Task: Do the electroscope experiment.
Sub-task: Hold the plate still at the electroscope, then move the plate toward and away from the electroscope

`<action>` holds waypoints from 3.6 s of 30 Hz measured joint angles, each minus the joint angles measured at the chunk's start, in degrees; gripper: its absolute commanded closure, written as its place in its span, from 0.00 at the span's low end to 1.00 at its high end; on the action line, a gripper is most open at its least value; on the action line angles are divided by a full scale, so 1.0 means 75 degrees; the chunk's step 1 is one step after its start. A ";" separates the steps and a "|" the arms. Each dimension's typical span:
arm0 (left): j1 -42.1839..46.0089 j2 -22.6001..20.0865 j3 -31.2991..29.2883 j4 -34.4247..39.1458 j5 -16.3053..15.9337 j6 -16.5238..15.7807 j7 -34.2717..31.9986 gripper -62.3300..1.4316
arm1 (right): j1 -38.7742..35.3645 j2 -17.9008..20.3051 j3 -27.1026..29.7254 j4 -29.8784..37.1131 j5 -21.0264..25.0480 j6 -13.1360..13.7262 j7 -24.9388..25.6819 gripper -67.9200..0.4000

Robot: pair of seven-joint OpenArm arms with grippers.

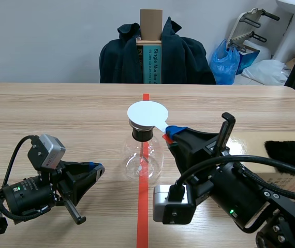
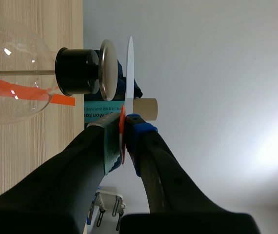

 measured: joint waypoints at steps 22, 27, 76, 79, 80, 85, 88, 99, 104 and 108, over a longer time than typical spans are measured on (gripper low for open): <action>0.0000 0.0000 0.0000 0.0000 0.0000 0.0000 0.0000 0.93 | 0.0000 0.0000 0.0000 0.0000 0.0000 0.0000 0.0000 0.98; 0.0000 0.0000 0.0000 0.0000 0.0000 0.0000 0.0000 0.93 | 0.0000 0.0000 0.0000 0.0000 0.0000 0.0000 0.0000 0.98; 0.0000 0.0000 0.0000 0.0000 0.0000 0.0000 0.0000 0.93 | 0.0000 0.0000 0.0000 0.0000 0.0003 0.0000 -0.1807 0.98; 0.0000 0.0000 0.0000 0.0000 0.0000 0.0000 0.0000 0.93 | 0.0000 0.0000 0.0000 0.0000 0.0006 0.0000 -0.2302 0.98; 0.0000 0.0000 0.0000 0.0000 0.0000 0.0000 0.0000 0.93 | 0.0000 0.0000 0.0000 0.0000 0.0006 0.0000 -0.2457 0.98; 0.0000 0.0000 0.0000 0.0000 0.0000 0.0000 0.0000 0.93 | 0.0000 0.0000 0.0000 0.0000 0.0006 0.0000 -0.2876 0.98; 0.0000 0.0000 0.0000 0.0000 0.0000 0.0000 0.0000 0.93 | 0.0000 0.0000 0.0000 0.0000 0.0006 0.0000 -0.2873 0.98; 0.0000 0.0000 0.0000 0.0000 0.0000 0.0000 0.0000 0.93 | 0.0000 -0.0003 0.0000 0.0000 0.0003 0.0000 -0.1376 0.98; 0.0000 0.0000 0.0000 0.0000 0.0000 0.0000 0.0000 0.93 | 0.0000 0.0000 0.0000 0.0000 0.0000 0.0000 -0.0542 0.98; 0.0000 0.0000 0.0000 0.0000 0.0000 0.0000 0.0000 0.93 | 0.0000 0.0000 0.0000 0.0000 0.0000 0.0000 -0.0163 0.98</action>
